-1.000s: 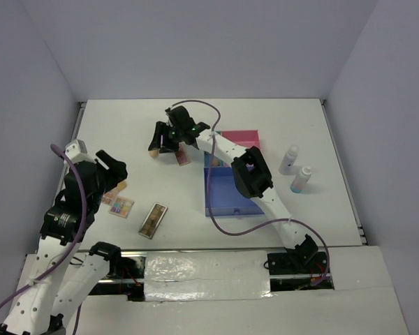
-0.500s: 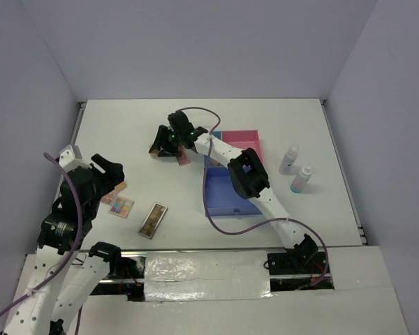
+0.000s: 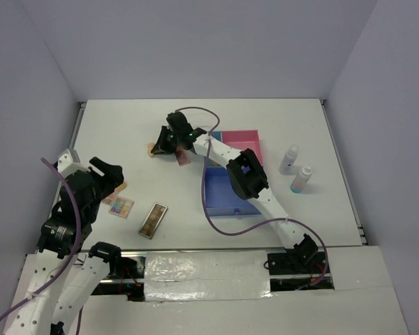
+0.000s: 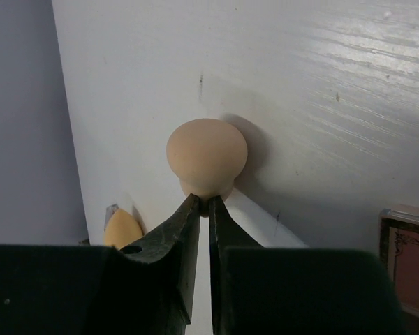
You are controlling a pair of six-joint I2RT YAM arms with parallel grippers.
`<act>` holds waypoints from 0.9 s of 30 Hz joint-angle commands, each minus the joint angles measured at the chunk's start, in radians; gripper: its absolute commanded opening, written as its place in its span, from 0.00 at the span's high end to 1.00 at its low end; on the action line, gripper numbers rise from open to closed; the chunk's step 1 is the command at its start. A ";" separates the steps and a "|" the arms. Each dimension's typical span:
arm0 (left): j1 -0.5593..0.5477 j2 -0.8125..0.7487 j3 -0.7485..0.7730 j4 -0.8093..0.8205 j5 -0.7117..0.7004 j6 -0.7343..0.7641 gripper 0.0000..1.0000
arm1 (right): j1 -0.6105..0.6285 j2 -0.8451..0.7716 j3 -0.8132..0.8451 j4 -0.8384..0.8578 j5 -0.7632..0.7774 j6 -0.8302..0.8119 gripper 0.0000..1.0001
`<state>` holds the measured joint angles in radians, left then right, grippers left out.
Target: Organize the makeup
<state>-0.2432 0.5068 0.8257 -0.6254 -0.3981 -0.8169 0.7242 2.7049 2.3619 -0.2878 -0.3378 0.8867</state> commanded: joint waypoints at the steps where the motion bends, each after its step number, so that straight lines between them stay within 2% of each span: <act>1: 0.004 -0.014 -0.028 0.023 -0.004 -0.021 0.24 | 0.004 -0.010 0.060 0.070 -0.009 -0.048 0.87; 7: 0.004 -0.028 -0.060 0.047 0.011 -0.031 0.24 | -0.014 -0.109 -0.001 0.104 -0.089 -0.103 0.98; 10: 0.005 -0.022 -0.074 0.072 0.022 -0.027 0.24 | -0.023 -0.189 -0.107 0.147 -0.148 -0.155 1.00; 15: 0.005 0.010 -0.099 0.110 0.048 -0.025 0.27 | -0.054 -0.433 -0.300 0.141 -0.289 -0.320 1.00; 17: 0.004 0.036 -0.105 0.127 0.057 -0.019 0.31 | -0.089 -0.511 -0.369 0.130 -0.331 -0.437 1.00; 21: 0.004 0.081 -0.122 0.167 0.096 -0.008 0.50 | -0.163 -0.717 -0.522 -0.037 -0.411 -0.713 1.00; 23: 0.004 0.107 -0.131 0.184 0.114 -0.004 0.57 | -0.206 -0.775 -0.573 -0.108 -0.373 -0.864 1.00; 24: 0.005 0.117 -0.134 0.188 0.116 -0.004 0.66 | -0.222 -0.818 -0.611 -0.179 -0.359 -0.928 1.00; 27: 0.005 0.151 -0.140 0.208 0.131 0.002 0.75 | -0.270 -0.870 -0.693 -0.269 -0.261 -1.055 1.00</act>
<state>-0.2432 0.6415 0.6926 -0.4881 -0.2966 -0.8364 0.4778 1.8572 1.7535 -0.3660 -0.6556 0.0822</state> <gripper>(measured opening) 0.264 0.085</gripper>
